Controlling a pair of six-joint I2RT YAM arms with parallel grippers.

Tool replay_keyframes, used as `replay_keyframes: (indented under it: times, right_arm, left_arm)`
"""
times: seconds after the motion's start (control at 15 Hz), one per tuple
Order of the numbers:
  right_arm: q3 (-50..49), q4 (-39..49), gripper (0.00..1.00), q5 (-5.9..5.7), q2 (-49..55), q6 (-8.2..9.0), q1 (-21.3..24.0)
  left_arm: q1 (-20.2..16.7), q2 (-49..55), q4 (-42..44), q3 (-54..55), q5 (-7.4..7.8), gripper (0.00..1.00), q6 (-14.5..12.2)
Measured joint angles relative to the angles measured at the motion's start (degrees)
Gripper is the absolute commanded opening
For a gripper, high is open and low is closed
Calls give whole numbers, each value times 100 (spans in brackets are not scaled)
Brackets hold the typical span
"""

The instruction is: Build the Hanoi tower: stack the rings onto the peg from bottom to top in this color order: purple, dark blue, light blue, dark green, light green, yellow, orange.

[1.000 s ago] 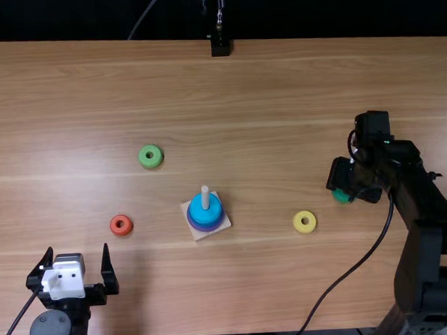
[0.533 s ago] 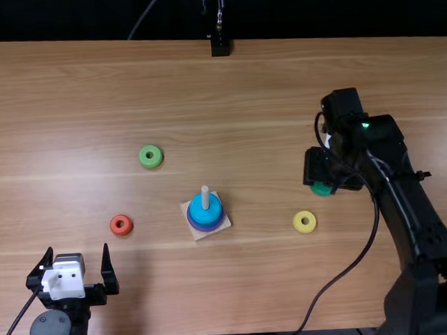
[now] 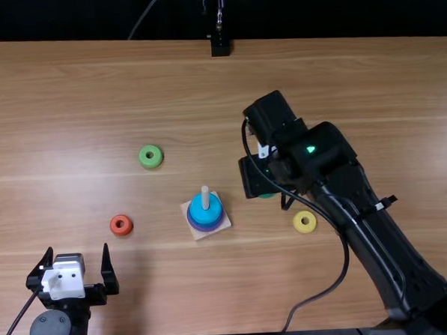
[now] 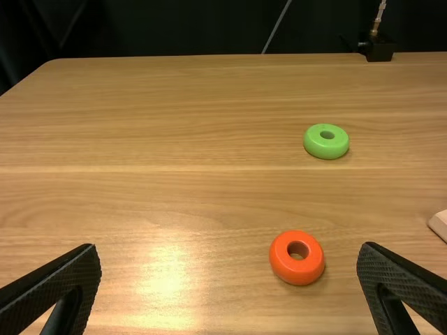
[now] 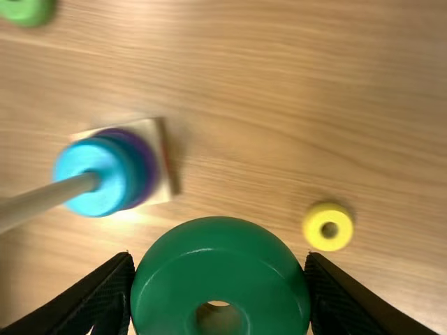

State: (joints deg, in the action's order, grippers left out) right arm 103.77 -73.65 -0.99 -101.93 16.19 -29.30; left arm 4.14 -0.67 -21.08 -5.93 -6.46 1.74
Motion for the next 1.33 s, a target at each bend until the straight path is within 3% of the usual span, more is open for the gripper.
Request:
replay_keyframes:
  times: [0.2, 0.53, 1.33]
  right_arm:
    - [483, -2, 9, 4, 0, 173, -345]
    - [839, -15, 9, 20, -269, 221, -883]
    - [1408, -273, 9, 15, -918, 238, -1163]
  left_arm:
    - [0, 0, 0, 0, -4, 100, 0]
    - [-2, 0, 2, 0, -2, 100, 2]
    - [-2, 0, 2, 0, -2, 100, 0]
